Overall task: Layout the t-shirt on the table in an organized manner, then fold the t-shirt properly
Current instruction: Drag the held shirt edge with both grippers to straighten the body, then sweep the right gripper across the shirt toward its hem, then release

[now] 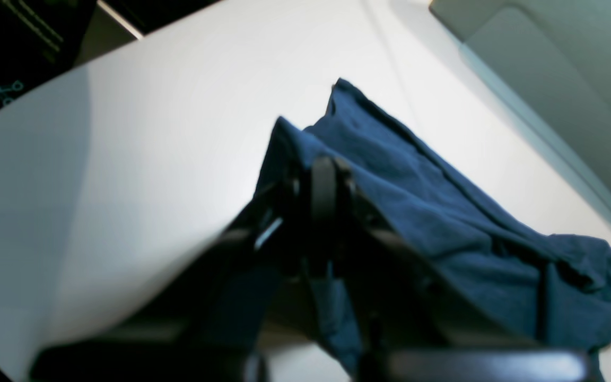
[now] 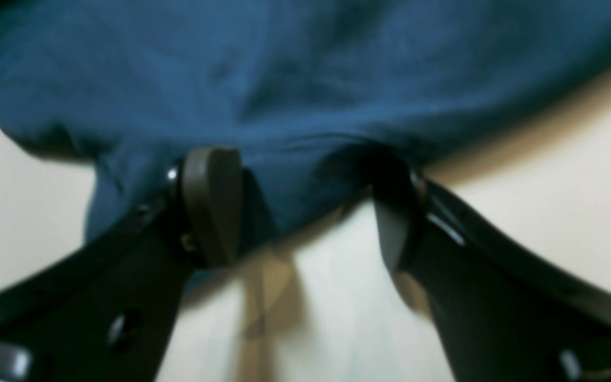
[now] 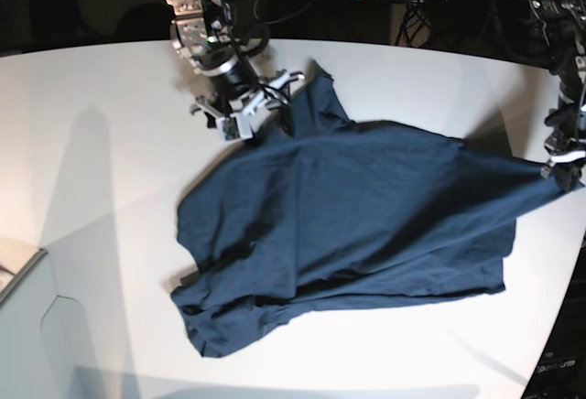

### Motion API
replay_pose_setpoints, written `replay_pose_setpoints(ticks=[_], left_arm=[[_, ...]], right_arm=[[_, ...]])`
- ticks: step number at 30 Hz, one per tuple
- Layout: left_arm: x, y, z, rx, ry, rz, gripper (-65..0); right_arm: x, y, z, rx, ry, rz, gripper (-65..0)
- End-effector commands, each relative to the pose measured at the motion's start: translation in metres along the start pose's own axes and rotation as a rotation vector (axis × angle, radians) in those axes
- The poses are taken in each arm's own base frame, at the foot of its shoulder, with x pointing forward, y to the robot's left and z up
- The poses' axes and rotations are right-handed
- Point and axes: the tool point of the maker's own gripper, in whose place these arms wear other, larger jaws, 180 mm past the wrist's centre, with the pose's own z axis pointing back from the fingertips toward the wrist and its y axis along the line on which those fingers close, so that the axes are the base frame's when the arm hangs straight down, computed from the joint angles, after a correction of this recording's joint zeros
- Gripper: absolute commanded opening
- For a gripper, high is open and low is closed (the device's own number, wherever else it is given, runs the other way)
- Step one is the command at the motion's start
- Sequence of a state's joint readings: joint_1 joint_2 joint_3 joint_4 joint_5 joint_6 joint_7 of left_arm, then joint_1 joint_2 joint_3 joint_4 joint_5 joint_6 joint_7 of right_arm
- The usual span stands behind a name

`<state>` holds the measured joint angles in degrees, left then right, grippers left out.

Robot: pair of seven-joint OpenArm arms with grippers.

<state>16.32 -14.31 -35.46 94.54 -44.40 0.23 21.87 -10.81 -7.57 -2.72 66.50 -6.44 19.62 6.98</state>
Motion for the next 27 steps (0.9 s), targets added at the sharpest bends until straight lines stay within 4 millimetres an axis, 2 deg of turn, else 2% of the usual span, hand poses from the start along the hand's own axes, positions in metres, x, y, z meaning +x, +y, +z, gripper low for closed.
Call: replay_pose_setpoints(ticks=[1,5,8,10,12,17,23,27], left_arm=[[0.012,-0.003,0.003,-0.017,-0.037,-0.02,-64.9],[0.006,0.003,0.009,-0.006,-0.016,-0.029,-64.9],[0.001,0.007,0.012,0.003,-0.003,-0.034,-64.9],[-0.001,0.009,0.014,0.006,0.003,-0.035,-64.9],[-0.004,0.011,0.016,0.009,0.012,-0.038,-64.9],[-0.017,-0.004,0.028,-0.012,0.022,-0.001,-64.9],[-0.031,-0.015,0.039,-0.018,0.027,0.053,-64.9],[-0.044,-0.008,0.045,0.005,0.055,0.063,-64.9]], right_arm=[[0.014,0.002,-0.006,0.01,-0.044,-0.007,-32.8],[0.012,-0.002,-0.019,0.014,-0.027,-0.009,-52.6],[0.012,-0.004,-0.02,0.011,-0.026,-0.008,-65.0],[0.023,-0.016,-0.015,-0.022,-0.058,-0.008,-65.0],[0.032,-0.032,-0.001,-0.074,-0.094,-0.01,-65.0],[0.067,-0.071,0.046,-0.181,-0.189,0.075,-65.0],[0.095,-0.074,0.091,-0.203,-0.252,0.182,-65.0],[0.123,-0.068,0.108,-0.207,-0.315,0.235,-65.0]])
